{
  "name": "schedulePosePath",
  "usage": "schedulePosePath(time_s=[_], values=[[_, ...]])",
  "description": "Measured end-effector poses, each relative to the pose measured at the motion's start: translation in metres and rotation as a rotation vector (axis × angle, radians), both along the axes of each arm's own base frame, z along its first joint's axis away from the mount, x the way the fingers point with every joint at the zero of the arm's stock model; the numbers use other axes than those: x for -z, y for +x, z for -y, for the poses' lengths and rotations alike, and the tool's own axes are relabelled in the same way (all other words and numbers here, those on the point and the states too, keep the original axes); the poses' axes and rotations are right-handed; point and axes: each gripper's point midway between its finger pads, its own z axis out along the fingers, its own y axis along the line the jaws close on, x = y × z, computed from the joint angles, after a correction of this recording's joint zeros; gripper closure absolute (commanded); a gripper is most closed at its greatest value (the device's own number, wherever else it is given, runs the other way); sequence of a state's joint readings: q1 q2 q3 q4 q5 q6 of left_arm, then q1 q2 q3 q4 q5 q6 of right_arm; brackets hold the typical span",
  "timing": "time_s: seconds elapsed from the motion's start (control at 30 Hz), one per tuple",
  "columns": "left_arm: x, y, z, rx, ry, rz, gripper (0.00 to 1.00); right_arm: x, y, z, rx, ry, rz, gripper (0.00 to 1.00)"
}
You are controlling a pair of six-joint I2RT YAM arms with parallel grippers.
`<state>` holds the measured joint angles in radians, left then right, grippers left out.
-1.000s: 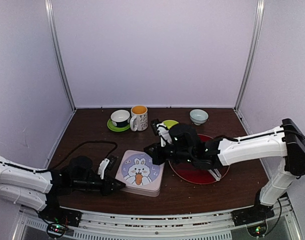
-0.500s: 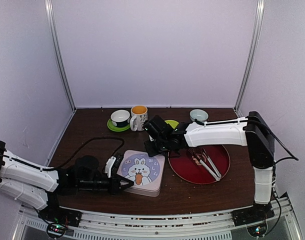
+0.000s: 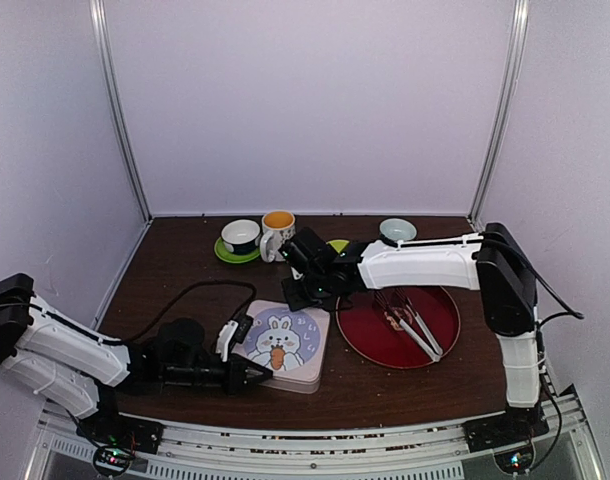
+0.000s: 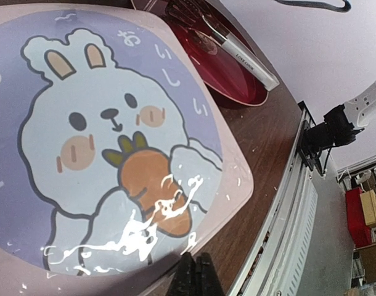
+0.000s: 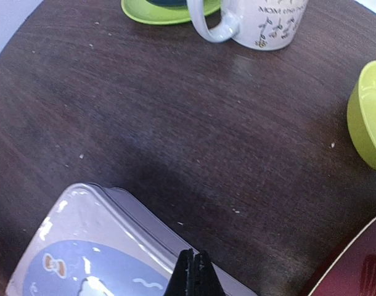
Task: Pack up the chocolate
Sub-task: Press the box lid onto the packing box.
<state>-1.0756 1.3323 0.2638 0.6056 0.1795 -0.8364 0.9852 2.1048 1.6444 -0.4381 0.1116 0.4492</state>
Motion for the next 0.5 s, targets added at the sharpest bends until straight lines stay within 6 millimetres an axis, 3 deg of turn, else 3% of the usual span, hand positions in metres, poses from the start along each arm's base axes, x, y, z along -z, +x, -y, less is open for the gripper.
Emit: schedulePosePath(time_s=[0.17,0.33,0.5], values=[[-0.006,0.001,-0.007,-0.02,0.012,0.005,1.0,-0.014,0.0,-0.021,-0.031,0.07,-0.001,1.0],[-0.023,0.003,-0.012,-0.041,-0.003,0.026,1.0,0.012,0.0,-0.041,-0.053,0.082,-0.041,1.0],[-0.029,0.006,-0.024,-0.084,0.024,0.035,1.0,0.01,-0.001,-0.044,-0.054,0.093,-0.037,1.0]])
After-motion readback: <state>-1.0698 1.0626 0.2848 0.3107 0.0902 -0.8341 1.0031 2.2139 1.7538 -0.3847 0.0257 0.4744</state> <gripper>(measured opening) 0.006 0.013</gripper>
